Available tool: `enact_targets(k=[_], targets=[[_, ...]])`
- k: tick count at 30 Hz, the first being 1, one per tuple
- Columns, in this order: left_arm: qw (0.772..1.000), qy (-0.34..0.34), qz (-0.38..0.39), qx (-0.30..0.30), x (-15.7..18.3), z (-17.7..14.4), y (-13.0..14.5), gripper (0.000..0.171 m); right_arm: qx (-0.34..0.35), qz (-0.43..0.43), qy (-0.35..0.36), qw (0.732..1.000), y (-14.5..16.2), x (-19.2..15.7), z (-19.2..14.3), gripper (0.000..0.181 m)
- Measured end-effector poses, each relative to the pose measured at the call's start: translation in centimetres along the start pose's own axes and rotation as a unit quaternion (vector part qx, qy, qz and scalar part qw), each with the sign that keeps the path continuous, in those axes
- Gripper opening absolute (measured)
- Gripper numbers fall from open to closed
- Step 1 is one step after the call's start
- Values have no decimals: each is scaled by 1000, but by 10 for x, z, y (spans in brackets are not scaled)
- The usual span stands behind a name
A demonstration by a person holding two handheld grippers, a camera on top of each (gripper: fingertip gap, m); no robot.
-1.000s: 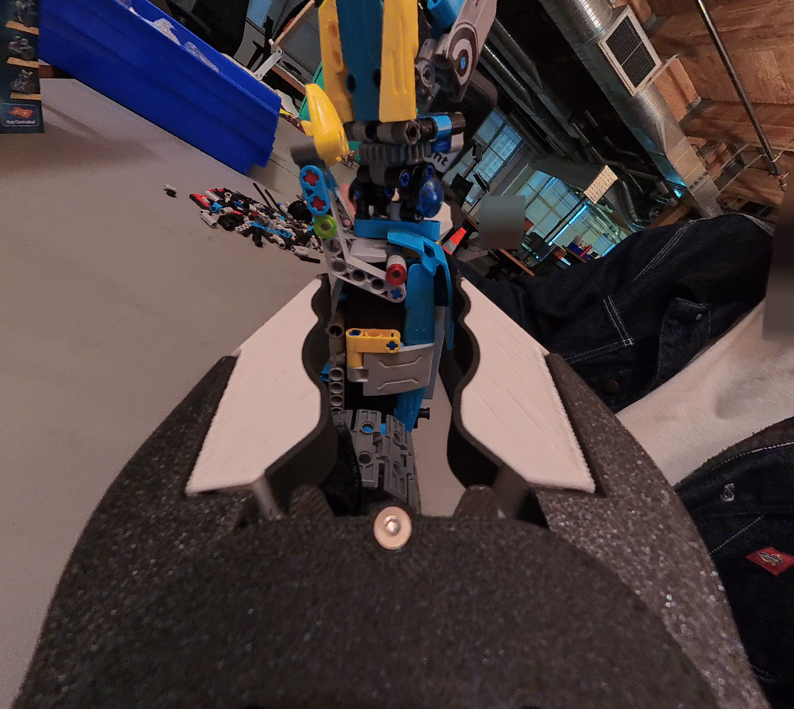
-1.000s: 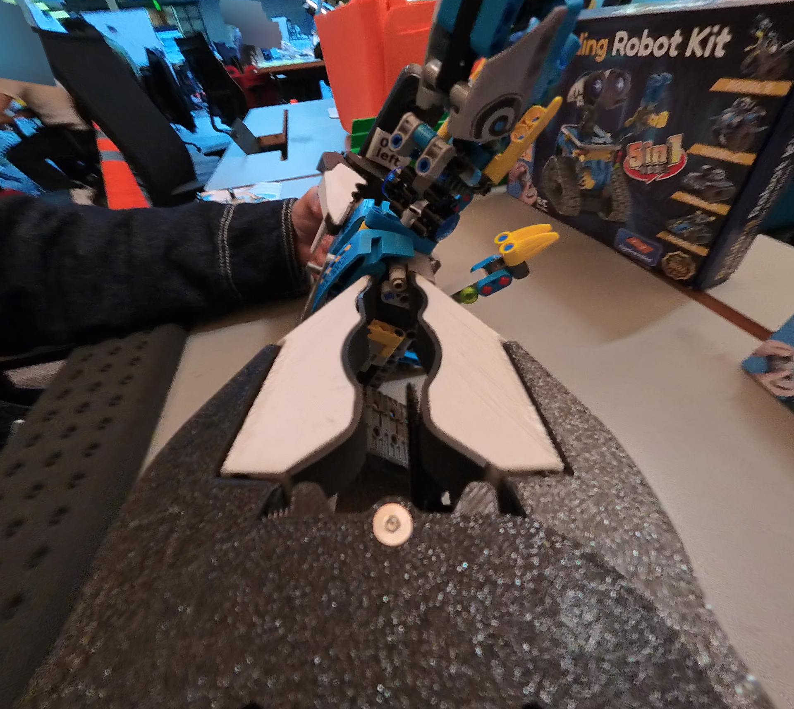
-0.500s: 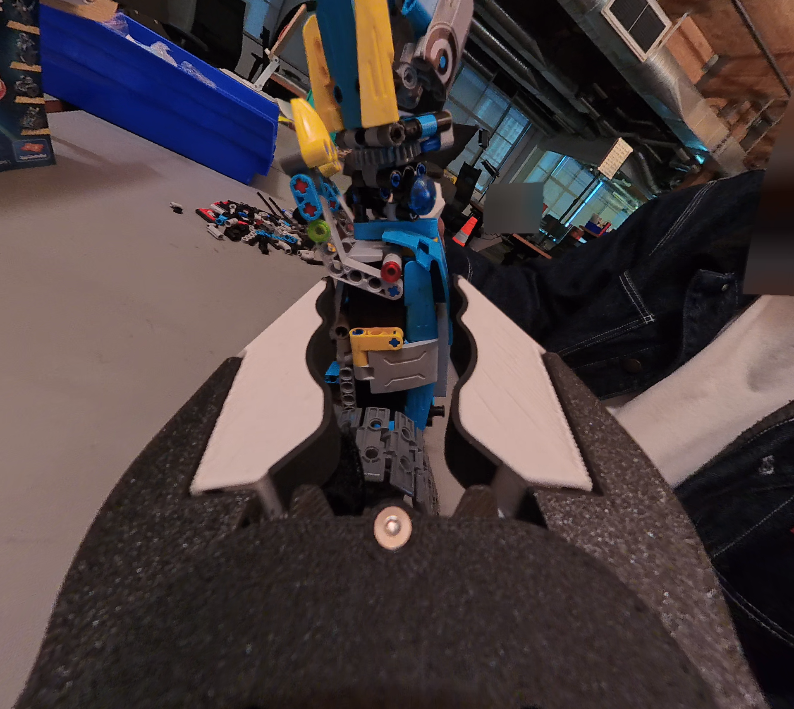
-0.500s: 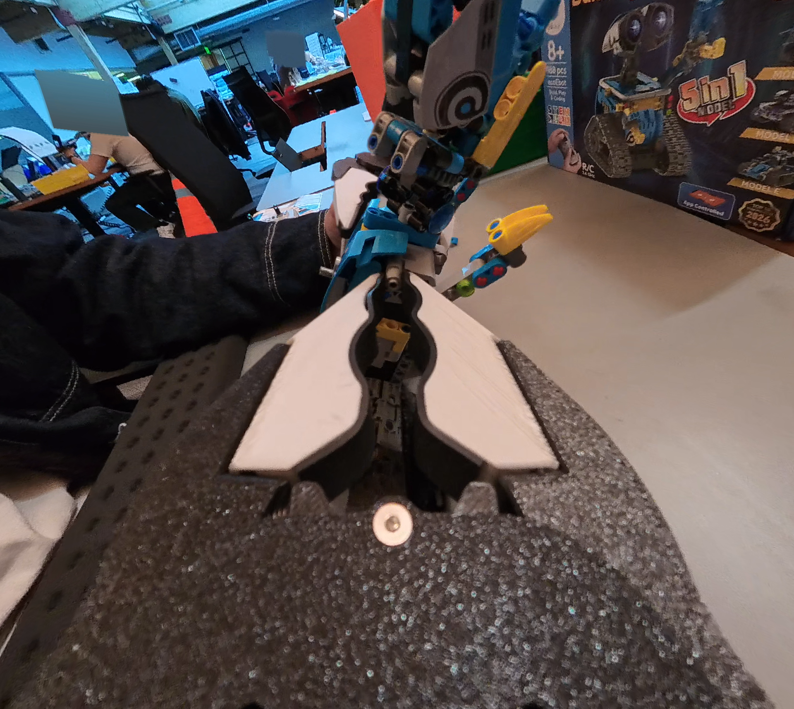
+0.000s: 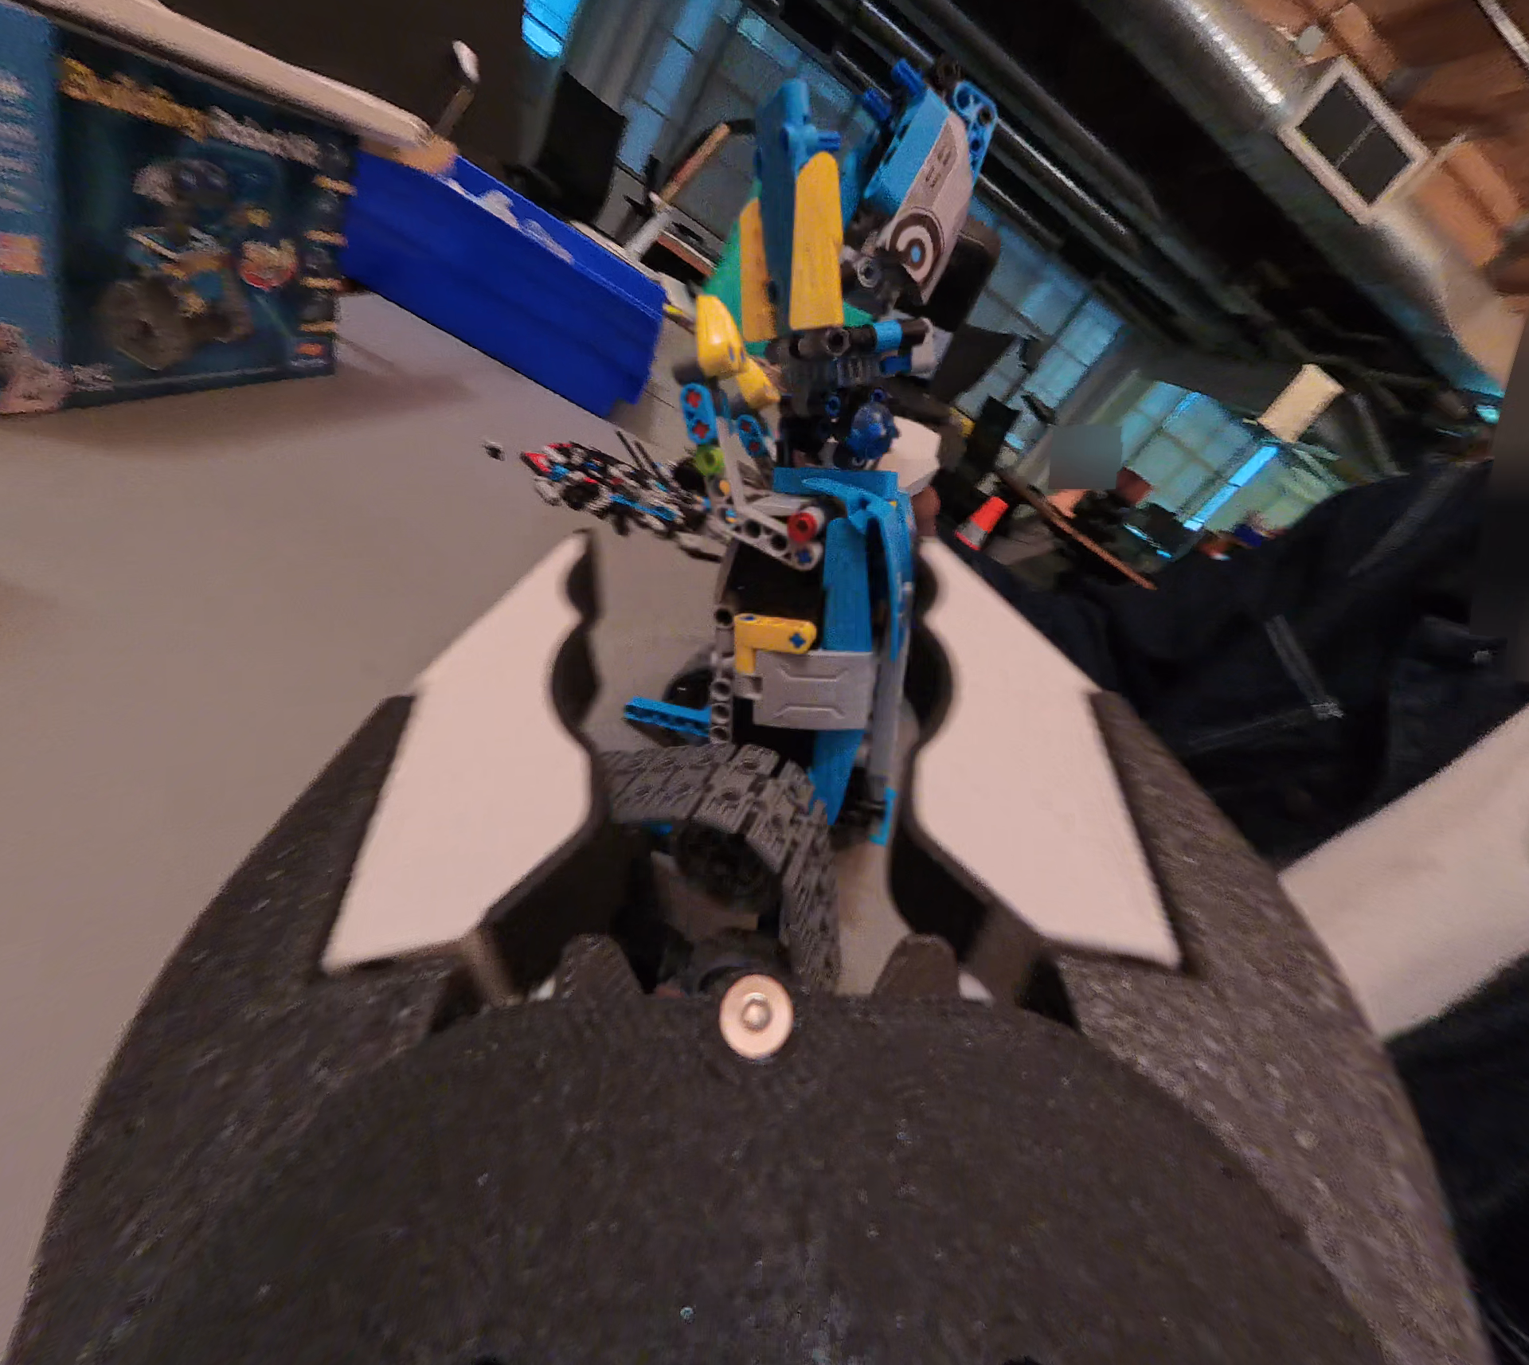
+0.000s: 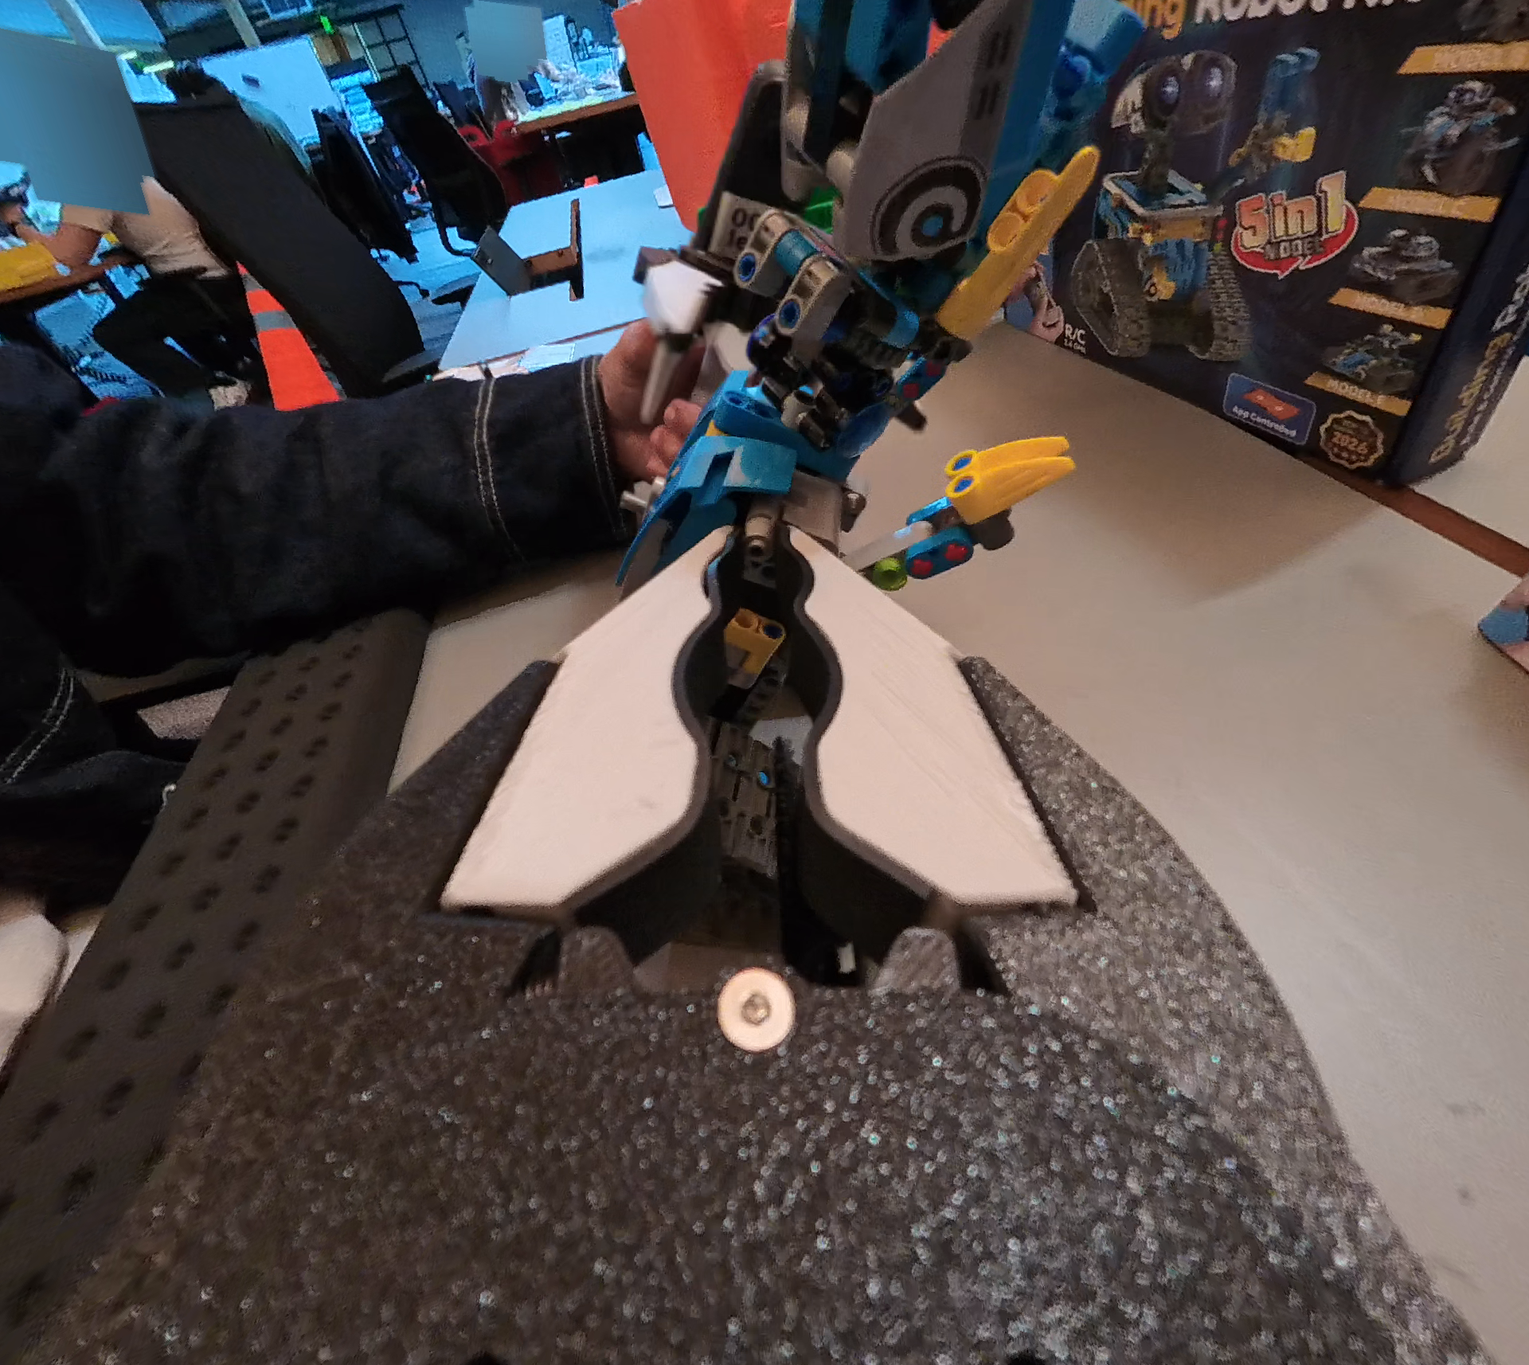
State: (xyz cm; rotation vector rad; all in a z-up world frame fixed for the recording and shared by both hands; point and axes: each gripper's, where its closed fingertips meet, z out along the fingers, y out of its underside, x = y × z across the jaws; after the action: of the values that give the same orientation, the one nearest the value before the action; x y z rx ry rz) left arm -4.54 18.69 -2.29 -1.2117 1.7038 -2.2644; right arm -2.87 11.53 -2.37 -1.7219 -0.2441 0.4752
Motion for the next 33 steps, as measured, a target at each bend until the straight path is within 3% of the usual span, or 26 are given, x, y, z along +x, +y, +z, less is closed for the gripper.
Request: enact_targets(k=[1, 3, 6, 11, 13, 15, 24, 26, 28, 29, 33], targets=[[999, 24, -4, -25, 7, 7, 8, 93, -2, -6, -4, 1000, 0, -2, 0, 4], [996, 43, -6, -74, 10, 22, 19, 107, -3, -13, -14, 1000, 0, -4, 2, 4], [990, 66, -10, -121, 16, 44, 19, 113, -6, -19, -24, 1000, 0, -7, 7, 5], [972, 56, -3, -228, 23, 59, 49, 72, -20, -35, 28, 999, -2, 1, 10, 4], [972, 27, 23, -232, 21, 58, 47, 70, -24, -36, 49, 998, -5, 3, 11, 5], [971, 39, 56, -227, 26, 54, 45, 69, -20, -38, 39, 998, -7, -5, 13, 5], [973, 56, 52, -220, 29, 50, 49, 68, -18, 8, 13, 1000, -2, -7, 13, 4], [976, 38, 45, -211, 21, 36, 44, 67, -7, 21, 49, 999, -4, 11, -8, 5], [985, -10, 35, -170, 4, 5, 29, 67, 79, 58, 60, 993, -28, 27, -56, 4], [986, -21, 34, -160, 1, -7, 25, 67, 83, 53, 63, 993, -30, 29, -69, 4], [988, -31, 24, -150, -5, -14, 22, 68, 10, 40, 57, 998, -7, 33, -80, 5]])
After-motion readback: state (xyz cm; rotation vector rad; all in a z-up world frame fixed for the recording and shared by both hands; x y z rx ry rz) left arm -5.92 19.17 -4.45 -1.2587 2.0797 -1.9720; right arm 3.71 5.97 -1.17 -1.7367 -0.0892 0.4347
